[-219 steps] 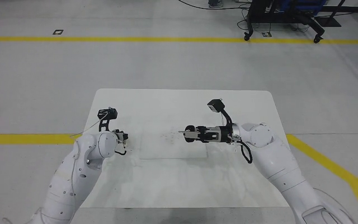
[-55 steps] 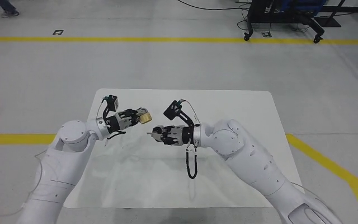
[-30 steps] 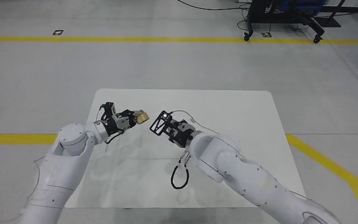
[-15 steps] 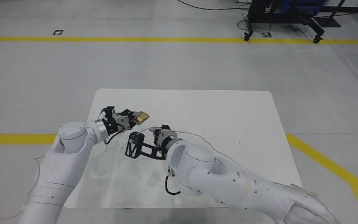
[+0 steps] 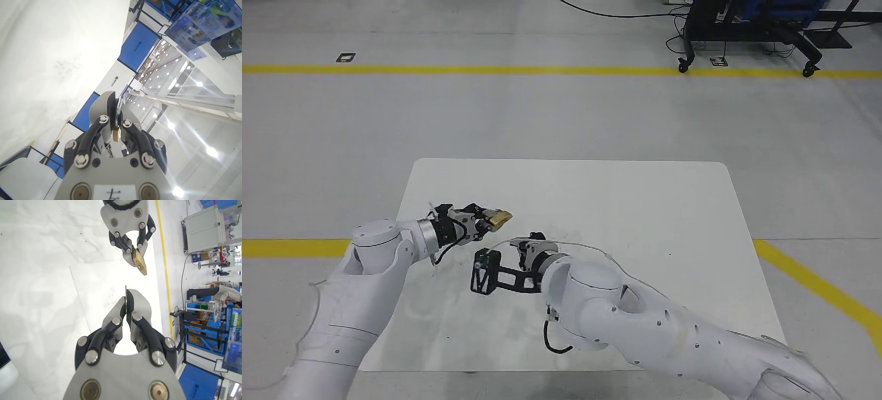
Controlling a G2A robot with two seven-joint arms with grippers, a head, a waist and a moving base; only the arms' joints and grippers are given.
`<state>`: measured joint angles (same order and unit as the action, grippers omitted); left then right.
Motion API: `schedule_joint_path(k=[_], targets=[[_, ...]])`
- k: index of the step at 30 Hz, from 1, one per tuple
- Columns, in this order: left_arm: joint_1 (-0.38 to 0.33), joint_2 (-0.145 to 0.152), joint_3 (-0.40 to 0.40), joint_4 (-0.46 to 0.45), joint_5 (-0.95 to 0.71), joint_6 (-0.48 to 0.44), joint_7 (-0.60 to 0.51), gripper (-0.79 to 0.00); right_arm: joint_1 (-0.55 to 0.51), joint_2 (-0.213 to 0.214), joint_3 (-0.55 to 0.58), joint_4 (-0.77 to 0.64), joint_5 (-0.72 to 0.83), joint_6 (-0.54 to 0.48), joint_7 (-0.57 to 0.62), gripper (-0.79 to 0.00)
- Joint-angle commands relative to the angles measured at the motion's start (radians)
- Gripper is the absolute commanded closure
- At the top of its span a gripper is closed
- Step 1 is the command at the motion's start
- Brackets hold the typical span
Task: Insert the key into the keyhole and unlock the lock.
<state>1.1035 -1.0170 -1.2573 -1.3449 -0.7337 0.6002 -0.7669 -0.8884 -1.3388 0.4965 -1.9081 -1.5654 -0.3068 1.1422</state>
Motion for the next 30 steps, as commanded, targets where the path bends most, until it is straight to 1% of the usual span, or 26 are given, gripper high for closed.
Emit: schedule_joint_path(k=[1, 12, 16, 19, 22, 26, 30], targets=[[-0.004, 0.001, 0.004, -0.002, 0.008, 0.003, -0.012, 0.0, 0.022, -0.014, -0.017, 0.007, -0.001, -0.021, 0.026, 0.0], [-0.022, 0.009, 0.031, 0.006, 0.069, -0.018, -0.111, 0.0, 0.111, -0.078, -0.057, 0.079, 0.039, -0.118, 0.121, 0.0], [-0.028, 0.01, 0.036, 0.014, 0.073, -0.016, -0.125, 0.0, 0.129, -0.097, -0.064, 0.098, 0.041, -0.128, 0.159, 0.0], [-0.031, 0.011, 0.041, 0.018, 0.077, -0.01, -0.13, 0.0, 0.132, -0.108, -0.065, 0.102, 0.036, -0.127, 0.16, 0.0], [-0.033, 0.011, 0.047, 0.024, 0.069, 0.005, -0.147, 0.0, 0.136, -0.118, -0.064, 0.117, 0.025, -0.124, 0.171, 0.0], [-0.039, 0.011, 0.056, 0.041, 0.044, 0.061, -0.164, 0.0, 0.144, -0.133, -0.066, 0.143, 0.021, -0.131, 0.179, 0.0], [-0.045, 0.008, 0.05, 0.062, -0.003, 0.109, -0.13, 0.0, 0.142, -0.146, -0.071, 0.145, 0.012, -0.134, 0.194, 0.0]])
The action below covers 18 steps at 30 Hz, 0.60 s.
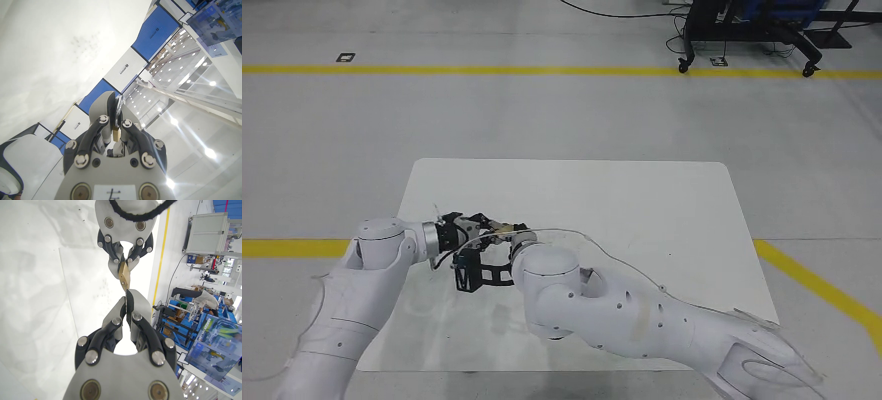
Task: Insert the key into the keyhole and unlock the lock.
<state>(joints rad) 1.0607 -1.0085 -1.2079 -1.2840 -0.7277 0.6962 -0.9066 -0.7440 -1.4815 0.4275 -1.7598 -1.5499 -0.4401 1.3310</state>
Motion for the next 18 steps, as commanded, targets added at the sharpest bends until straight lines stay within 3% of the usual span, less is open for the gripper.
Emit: schedule_joint_path(k=[1, 18], targets=[[-0.003, -0.001, 0.001, 0.003, -0.017, 0.021, 0.009, 0.0, -0.004, -0.005, -0.004, -0.004, -0.009, -0.003, 0.013, 0.0], [-0.007, 0.005, 0.012, 0.002, -0.041, 0.035, -0.009, 0.0, 0.007, -0.057, -0.033, 0.046, -0.047, 0.008, 0.057, 0.0]])
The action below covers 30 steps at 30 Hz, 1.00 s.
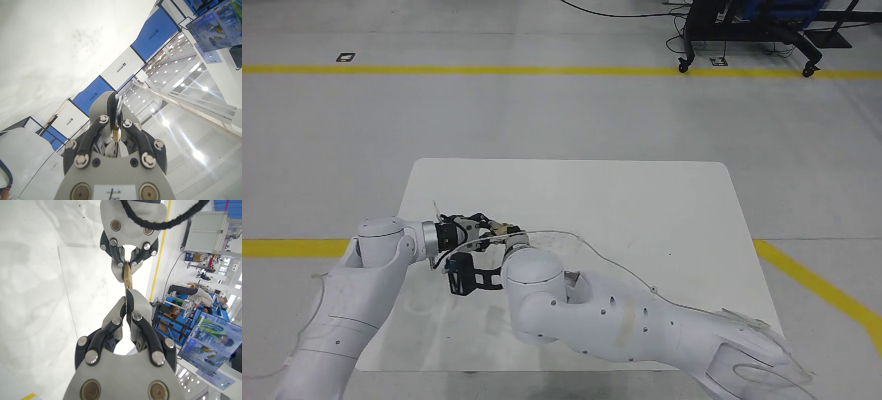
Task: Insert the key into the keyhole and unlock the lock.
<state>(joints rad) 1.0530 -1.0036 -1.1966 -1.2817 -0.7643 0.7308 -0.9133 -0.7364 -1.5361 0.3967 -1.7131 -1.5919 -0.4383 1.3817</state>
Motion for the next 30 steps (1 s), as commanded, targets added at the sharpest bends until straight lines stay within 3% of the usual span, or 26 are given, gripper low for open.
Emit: schedule_joint_path(k=[1, 16, 30], targets=[[0.0, 0.001, 0.001, 0.0, -0.005, 0.001, -0.004, 0.0, -0.002, -0.004, -0.005, 0.0, -0.01, 0.011, 0.011, 0.0], [-0.003, 0.007, 0.015, -0.004, -0.003, 0.009, -0.01, 0.0, 0.006, -0.021, -0.025, 0.016, -0.028, 0.052, 0.052, 0.0], [-0.003, 0.011, 0.022, -0.002, -0.031, 0.023, -0.026, 0.0, -0.002, -0.006, -0.065, -0.029, -0.052, 0.062, 0.063, 0.0]])
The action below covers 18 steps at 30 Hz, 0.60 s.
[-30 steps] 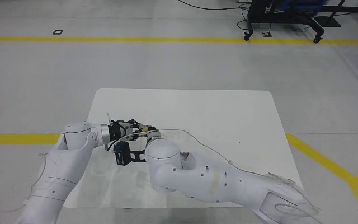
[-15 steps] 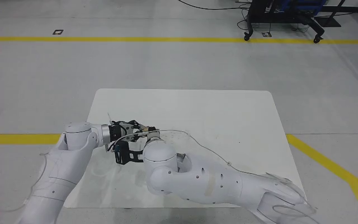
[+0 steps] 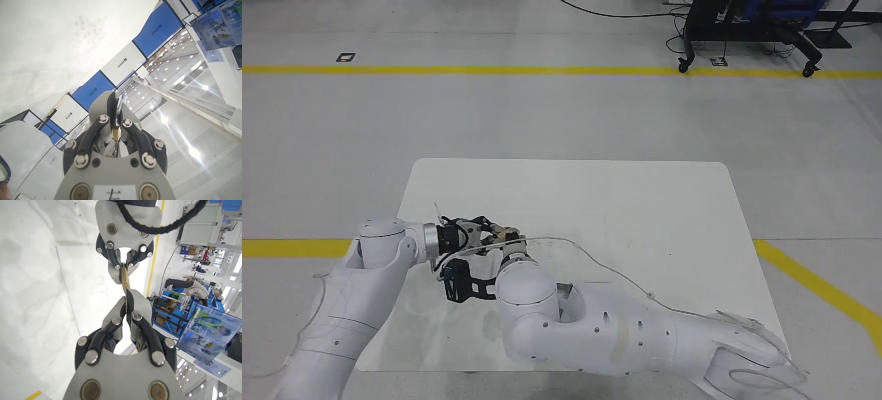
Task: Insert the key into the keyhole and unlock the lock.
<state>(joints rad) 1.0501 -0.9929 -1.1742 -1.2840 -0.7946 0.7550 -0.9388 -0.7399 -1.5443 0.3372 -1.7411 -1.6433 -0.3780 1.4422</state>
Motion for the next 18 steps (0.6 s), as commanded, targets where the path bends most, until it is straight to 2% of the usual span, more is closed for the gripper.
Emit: schedule_joint_path(k=[1, 18], targets=[[0.0, 0.001, 0.0, 0.0, -0.002, -0.001, 0.0, 0.0, 0.004, 0.004, -0.009, -0.003, 0.002, 0.004, 0.004, 0.0], [0.004, 0.009, 0.013, -0.016, -0.002, -0.001, -0.026, 0.0, 0.037, 0.023, -0.027, -0.013, 0.047, 0.032, 0.032, 0.0]])
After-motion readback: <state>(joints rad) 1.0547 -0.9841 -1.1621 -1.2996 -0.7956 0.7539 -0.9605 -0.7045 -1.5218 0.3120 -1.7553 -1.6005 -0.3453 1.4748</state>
